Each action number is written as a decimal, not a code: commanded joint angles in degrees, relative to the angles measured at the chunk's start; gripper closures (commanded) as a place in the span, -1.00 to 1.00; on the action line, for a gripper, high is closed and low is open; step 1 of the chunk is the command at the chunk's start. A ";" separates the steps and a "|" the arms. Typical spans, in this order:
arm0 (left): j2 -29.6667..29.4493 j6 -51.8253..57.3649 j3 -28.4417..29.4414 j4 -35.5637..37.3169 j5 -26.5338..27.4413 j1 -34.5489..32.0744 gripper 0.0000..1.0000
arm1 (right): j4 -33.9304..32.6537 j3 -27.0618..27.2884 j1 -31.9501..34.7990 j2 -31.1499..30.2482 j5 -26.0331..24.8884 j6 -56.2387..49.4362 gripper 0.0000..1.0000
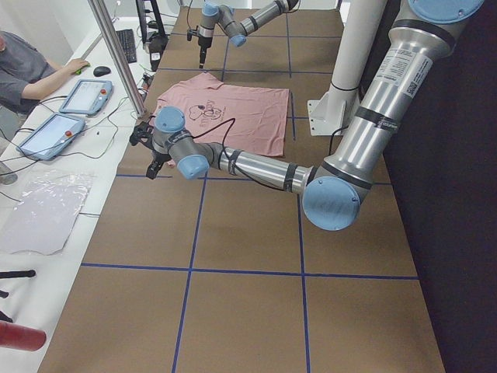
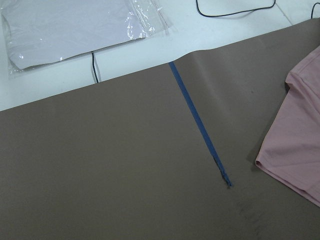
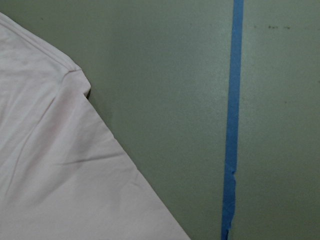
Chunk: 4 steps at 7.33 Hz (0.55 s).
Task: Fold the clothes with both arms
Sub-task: 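Move the right gripper toward the shirt's sleeve farthest from the robot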
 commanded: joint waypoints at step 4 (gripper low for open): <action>-0.90 -4.61 -0.47 -0.68 2.30 2.12 -1.00 | 1.22 -2.92 -2.20 0.24 -4.46 0.21 -0.96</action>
